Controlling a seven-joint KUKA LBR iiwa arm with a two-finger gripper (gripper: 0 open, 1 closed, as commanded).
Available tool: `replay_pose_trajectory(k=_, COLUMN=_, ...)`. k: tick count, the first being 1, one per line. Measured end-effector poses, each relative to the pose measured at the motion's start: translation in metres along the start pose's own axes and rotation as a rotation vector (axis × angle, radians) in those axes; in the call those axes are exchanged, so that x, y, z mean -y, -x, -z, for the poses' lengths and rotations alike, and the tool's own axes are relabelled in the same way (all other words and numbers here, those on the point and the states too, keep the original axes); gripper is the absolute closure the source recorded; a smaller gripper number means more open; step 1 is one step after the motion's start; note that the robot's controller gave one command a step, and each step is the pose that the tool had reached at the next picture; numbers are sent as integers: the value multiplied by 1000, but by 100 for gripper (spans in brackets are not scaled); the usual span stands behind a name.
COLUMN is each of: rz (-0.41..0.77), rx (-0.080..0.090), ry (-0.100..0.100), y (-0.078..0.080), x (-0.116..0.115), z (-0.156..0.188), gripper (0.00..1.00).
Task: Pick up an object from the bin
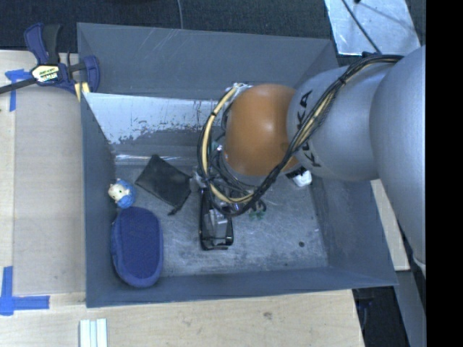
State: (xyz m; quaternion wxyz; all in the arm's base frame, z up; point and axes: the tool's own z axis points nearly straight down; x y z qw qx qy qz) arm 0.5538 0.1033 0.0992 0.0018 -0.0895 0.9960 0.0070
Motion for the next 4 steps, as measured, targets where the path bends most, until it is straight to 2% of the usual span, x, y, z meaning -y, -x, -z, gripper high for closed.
replay_pose_trajectory(k=1, rz=-120, rx=2, ry=-12, y=17, x=-1, z=-16, gripper=0)
replay_pose_trajectory(k=2, rz=-80, rx=3, ry=-13, y=62, x=-20, z=-29, gripper=0)
replay_pose_trajectory(k=3, rz=-82, rx=1, ry=-14, y=61, x=-19, z=-28, gripper=100)
replay_pose_trajectory(k=4, rz=-35, rx=9, ry=-13, y=57, x=-27, z=116, gripper=100)
